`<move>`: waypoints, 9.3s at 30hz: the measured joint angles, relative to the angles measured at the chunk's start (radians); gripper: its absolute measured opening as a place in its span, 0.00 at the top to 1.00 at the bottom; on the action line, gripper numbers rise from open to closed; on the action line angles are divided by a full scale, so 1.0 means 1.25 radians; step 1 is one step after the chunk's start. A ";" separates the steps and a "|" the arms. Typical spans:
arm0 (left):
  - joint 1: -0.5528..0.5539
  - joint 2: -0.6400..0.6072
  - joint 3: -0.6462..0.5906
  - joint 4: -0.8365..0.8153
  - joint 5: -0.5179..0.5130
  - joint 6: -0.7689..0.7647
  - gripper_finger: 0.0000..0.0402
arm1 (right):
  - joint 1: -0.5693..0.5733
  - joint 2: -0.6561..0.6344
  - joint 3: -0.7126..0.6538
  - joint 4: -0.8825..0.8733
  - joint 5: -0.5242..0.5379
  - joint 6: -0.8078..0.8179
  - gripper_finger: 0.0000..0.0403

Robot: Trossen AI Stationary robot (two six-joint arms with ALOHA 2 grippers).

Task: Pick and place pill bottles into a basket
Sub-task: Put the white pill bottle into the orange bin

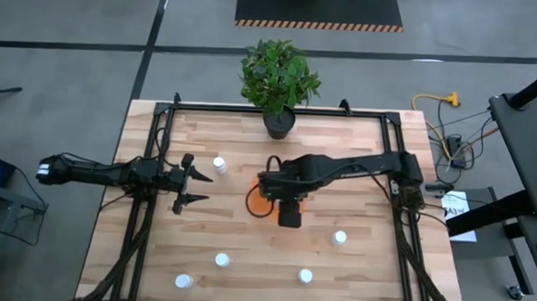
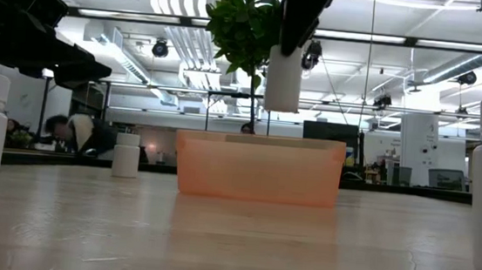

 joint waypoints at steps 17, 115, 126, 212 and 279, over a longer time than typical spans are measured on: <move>0.000 0.006 0.000 0.000 0.000 0.000 0.41 | 0.000 -0.121 -0.216 0.103 -0.007 0.034 0.65; 0.000 0.010 0.000 0.000 0.000 0.000 0.41 | 0.114 -0.463 -0.448 0.237 -0.005 0.247 0.48; 0.000 0.010 0.000 0.000 0.000 0.000 0.41 | 0.261 -0.495 -0.479 0.189 0.088 0.369 0.48; 0.000 0.010 0.000 0.000 0.000 0.000 0.41 | 0.419 -0.660 -1.037 0.553 0.172 0.614 0.19; 0.000 0.010 0.000 0.000 0.000 0.000 0.41 | 0.244 -0.623 -0.925 0.458 0.123 0.454 0.64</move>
